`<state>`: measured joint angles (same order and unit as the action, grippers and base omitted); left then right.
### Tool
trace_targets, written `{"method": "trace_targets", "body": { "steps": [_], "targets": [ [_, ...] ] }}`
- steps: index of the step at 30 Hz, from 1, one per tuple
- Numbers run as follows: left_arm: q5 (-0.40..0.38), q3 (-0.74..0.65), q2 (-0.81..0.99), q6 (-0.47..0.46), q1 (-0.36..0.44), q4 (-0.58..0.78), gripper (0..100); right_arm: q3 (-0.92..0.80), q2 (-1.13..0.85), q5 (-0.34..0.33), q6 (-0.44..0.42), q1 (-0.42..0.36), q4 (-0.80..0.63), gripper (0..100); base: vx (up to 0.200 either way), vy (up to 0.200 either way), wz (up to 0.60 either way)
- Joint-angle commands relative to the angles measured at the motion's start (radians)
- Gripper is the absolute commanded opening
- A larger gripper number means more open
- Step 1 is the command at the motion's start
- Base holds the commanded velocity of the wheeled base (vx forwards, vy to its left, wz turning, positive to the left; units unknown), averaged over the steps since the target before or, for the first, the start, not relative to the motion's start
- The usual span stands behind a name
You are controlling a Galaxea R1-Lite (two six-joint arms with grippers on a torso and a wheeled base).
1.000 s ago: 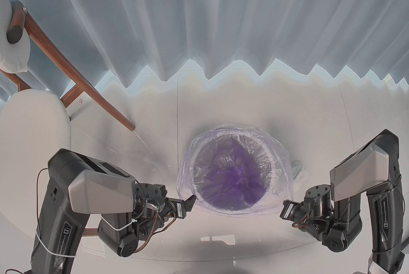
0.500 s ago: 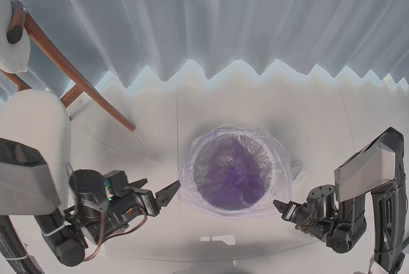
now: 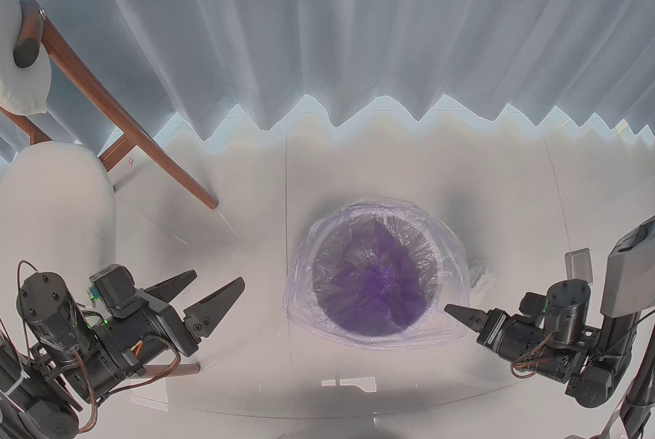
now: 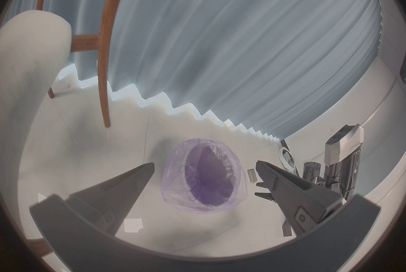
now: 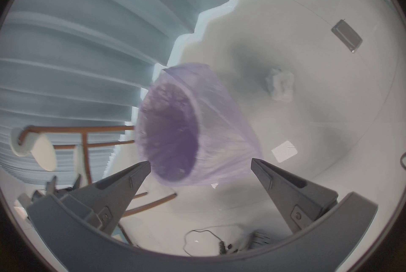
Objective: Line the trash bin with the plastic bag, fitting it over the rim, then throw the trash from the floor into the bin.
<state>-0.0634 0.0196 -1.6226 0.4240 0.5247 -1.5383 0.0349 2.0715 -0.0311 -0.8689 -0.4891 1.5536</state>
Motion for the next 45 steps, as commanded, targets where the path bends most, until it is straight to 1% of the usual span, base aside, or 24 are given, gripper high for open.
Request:
{"method": "trace_targets", "body": {
  "steps": [1, 2, 3, 4, 5, 6, 9, 10, 11, 12, 15, 16, 17, 18, 20, 22, 28, 29, 32, 33, 34, 36, 42, 45],
  "targets": [
    [0.002, -0.02, 0.073, 0.004, -0.012, -0.002, 100, 0.033, -0.11, -0.05, -0.007, 0.037, 0.014, 100, 0.0, -0.2, 0.0],
    [0.002, -0.02, 0.109, 0.007, -0.015, 0.003, 100, 0.062, -0.051, -0.049, 0.056, 0.06, 0.016, 100, 0.0, -0.2, 0.0],
    [0.002, -0.02, 0.113, 0.007, -0.015, 0.003, 100, 0.069, -0.036, -0.05, 0.074, 0.07, 0.016, 100, 0.0, -0.2, 0.0],
    [0.002, -0.02, 0.127, 0.018, -0.022, 0.003, 100, 0.1, 0.006, -0.05, 0.14, 0.11, 0.017, 100, 0.0, -0.2, 0.0],
    [0.002, -0.02, 0.138, 0.027, -0.025, 0.003, 100, 0.132, 0.019, -0.056, 0.171, 0.136, 0.017, 100, 0.0, -0.2, 0.0],
    [0.004, -0.02, 0.15, 0.035, -0.025, 0.003, 100, 0.171, 0.027, -0.061, 0.185, 0.158, 0.016, 100, 0.0, -0.2, 0.0],
    [0.008, -0.02, 0.178, 0.036, -0.025, 0.003, 100, 0.263, 0.039, -0.075, 0.186, 0.196, 0.013, 100, 0.0, -0.2, 0.0],
    [0.025, -0.02, 0.193, 0.036, -0.025, 0.003, 100, 0.295, 0.053, -0.086, 0.189, 0.213, 0.01, 100, 0.0, -0.2, 0.0],
    [0.025, -0.02, 0.193, 0.036, -0.025, 0.003, 100, 0.296, 0.055, -0.087, 0.191, 0.216, 0.01, 100, 0.0, 0.0, 0.0],
    [0.054, -0.018, 0.214, 0.039, -0.026, 0.006, 100, 0.321, 0.088, -0.095, 0.2, 0.231, 0.006, 100, 0.0, 0.0, 0.0],
    [0.083, -0.02, 0.245, 0.062, -0.017, 0.035, 100, 0.33, 0.122, -0.107, 0.248, 0.224, 0.013, 100, 0.0, 0.0, 0.0],
    [0.083, -0.02, 0.245, 0.062, -0.017, 0.035, 100, 0.33, 0.122, -0.107, 0.248, 0.224, 0.013, 100, 0.0, 0.0, 0.0],
    [0.085, -0.02, 0.294, 0.085, -0.009, 0.092, 100, 0.326, 0.125, -0.135, 0.284, 0.204, 0.013, 100, 0.0, 0.0, 0.0],
    [0.086, -0.02, 0.311, 0.093, -0.005, 0.121, 100, 0.326, 0.127, -0.153, 0.297, 0.187, 0.013, 100, 0.0, 0.0, 0.0],
    [0.091, -0.02, 0.323, 0.102, -0.003, 0.162, 100, 0.335, 0.147, -0.168, 0.303, 0.167, 0.014, 100, 0.0, 0.0, 0.0],
    [0.097, -0.02, 0.326, 0.104, -0.003, 0.168, 100, 0.359, 0.173, -0.171, 0.301, 0.155, 0.014, 100, 0.0, 0.0, 0.0],
    [0.099, -0.02, 0.323, 0.107, -0.006, 0.181, 100, 0.427, 0.208, -0.173, 0.295, 0.15, 0.014, 100, 0.0, 0.0, 0.0],
    [0.099, -0.02, 0.32, 0.107, -0.006, 0.188, 100, 0.459, 0.228, -0.173, 0.294, 0.135, 0.013, 100, 0.0, 0.0, 0.0],
    [0.1, -0.02, 0.319, 0.105, -0.005, 0.191, 100, 0.476, 0.248, -0.173, 0.294, 0.119, 0.013, 100, 0.0, 0.0, 0.0],
    [0.1, -0.02, 0.319, 0.105, -0.006, 0.191, 100, 0.491, 0.263, -0.173, 0.294, 0.103, 0.011, 100, 0.0, 0.0, 0.0],
    [0.1, -0.02, 0.319, 0.105, -0.005, 0.191, 100, 0.499, 0.268, -0.173, 0.292, 0.098, 0.011, 0, 0.0, 0.0, 0.0],
    [0.1, -0.02, 0.319, 0.105, -0.006, 0.193, 100, 0.52, 0.282, -0.171, 0.292, 0.089, 0.013, 0, 0.0, 0.0, 0.0],
    [0.108, -0.02, 0.32, 0.105, -0.012, 0.199, 100, 0.554, 0.306, -0.168, 0.291, 0.096, 0.011, 0, 0.0, 0.0, 0.0],
    [0.12, -0.02, 0.325, 0.104, -0.012, 0.214, 100, 0.591, 0.329, -0.156, 0.238, 0.142, 0.01, 0, 0.0, 0.0, 0.0]
  ]
}}
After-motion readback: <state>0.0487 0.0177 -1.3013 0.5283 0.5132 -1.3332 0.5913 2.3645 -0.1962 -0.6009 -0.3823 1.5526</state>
